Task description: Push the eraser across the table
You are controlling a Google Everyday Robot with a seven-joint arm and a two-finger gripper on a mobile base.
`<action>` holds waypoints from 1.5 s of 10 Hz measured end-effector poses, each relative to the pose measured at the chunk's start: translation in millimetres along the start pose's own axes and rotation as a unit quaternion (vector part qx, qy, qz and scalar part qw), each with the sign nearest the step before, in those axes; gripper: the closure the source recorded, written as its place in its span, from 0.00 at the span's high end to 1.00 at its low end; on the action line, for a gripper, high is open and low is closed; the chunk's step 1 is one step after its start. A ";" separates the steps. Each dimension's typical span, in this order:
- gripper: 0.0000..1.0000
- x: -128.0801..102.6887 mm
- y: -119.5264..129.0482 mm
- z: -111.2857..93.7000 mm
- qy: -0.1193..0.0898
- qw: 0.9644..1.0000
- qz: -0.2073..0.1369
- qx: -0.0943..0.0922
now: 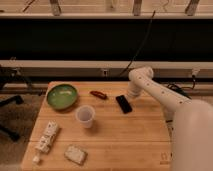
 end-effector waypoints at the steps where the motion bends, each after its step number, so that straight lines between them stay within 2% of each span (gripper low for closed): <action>1: 0.02 -9.5 2.2 0.8 -0.001 1.000 -0.007 -0.003; 2: 0.02 -16.1 2.6 1.6 -0.002 1.000 -0.010 -0.005; 7: 0.02 -19.7 3.7 1.2 -0.003 1.000 -0.013 -0.008; 8: 0.02 -37.3 8.8 2.8 -0.005 1.000 -0.027 -0.014; 12: 0.02 -44.3 13.7 2.4 -0.007 0.999 -0.038 -0.018; 15: 0.02 -68.5 15.6 4.4 -0.008 0.998 -0.054 -0.024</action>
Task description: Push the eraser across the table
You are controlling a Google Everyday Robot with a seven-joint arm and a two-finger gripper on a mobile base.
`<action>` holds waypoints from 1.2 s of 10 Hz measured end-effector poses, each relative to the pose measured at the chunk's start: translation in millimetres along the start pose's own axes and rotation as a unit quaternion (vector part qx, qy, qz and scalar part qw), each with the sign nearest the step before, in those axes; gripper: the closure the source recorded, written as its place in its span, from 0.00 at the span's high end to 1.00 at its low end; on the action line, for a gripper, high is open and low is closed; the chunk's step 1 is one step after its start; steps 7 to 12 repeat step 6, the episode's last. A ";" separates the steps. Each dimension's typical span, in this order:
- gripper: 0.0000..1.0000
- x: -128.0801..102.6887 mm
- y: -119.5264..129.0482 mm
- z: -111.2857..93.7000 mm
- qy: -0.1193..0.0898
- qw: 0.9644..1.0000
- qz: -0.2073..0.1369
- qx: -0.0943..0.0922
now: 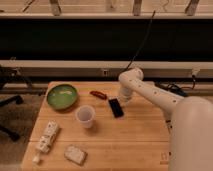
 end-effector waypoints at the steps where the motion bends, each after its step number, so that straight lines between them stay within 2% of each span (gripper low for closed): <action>1: 0.02 -2.9 -0.5 0.2 0.000 1.000 -0.003 0.000; 3: 0.02 -6.2 -0.9 0.5 -0.002 1.000 -0.010 -0.001; 6: 0.02 -32.1 -4.4 2.9 -0.003 1.000 -0.027 -0.005; 12: 0.02 -32.1 -4.4 2.9 -0.003 1.000 -0.027 -0.005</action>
